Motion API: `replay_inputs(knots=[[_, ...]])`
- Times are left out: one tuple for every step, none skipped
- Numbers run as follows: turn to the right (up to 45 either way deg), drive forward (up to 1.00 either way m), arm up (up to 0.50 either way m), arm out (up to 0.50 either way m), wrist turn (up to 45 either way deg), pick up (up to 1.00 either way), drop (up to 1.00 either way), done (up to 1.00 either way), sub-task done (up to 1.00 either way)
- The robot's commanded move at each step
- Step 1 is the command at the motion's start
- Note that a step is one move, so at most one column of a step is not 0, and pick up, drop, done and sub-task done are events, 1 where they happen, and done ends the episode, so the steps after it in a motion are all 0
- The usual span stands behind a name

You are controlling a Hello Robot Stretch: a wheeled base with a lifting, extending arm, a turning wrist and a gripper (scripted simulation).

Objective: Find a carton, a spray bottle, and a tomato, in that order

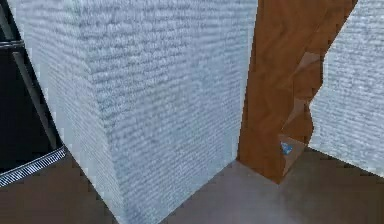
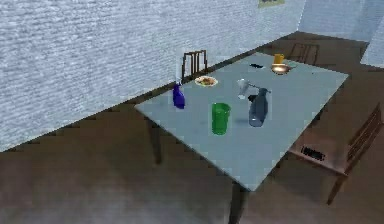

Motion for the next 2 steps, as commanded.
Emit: replay_inputs(knots=[[45.0,0.0,0.0,0.0,0.0,0.0,0.0,0.0,0.0],[18.0,0.0,0.0,0.0,0.0,0.0,0.0,0.0,0.0]])
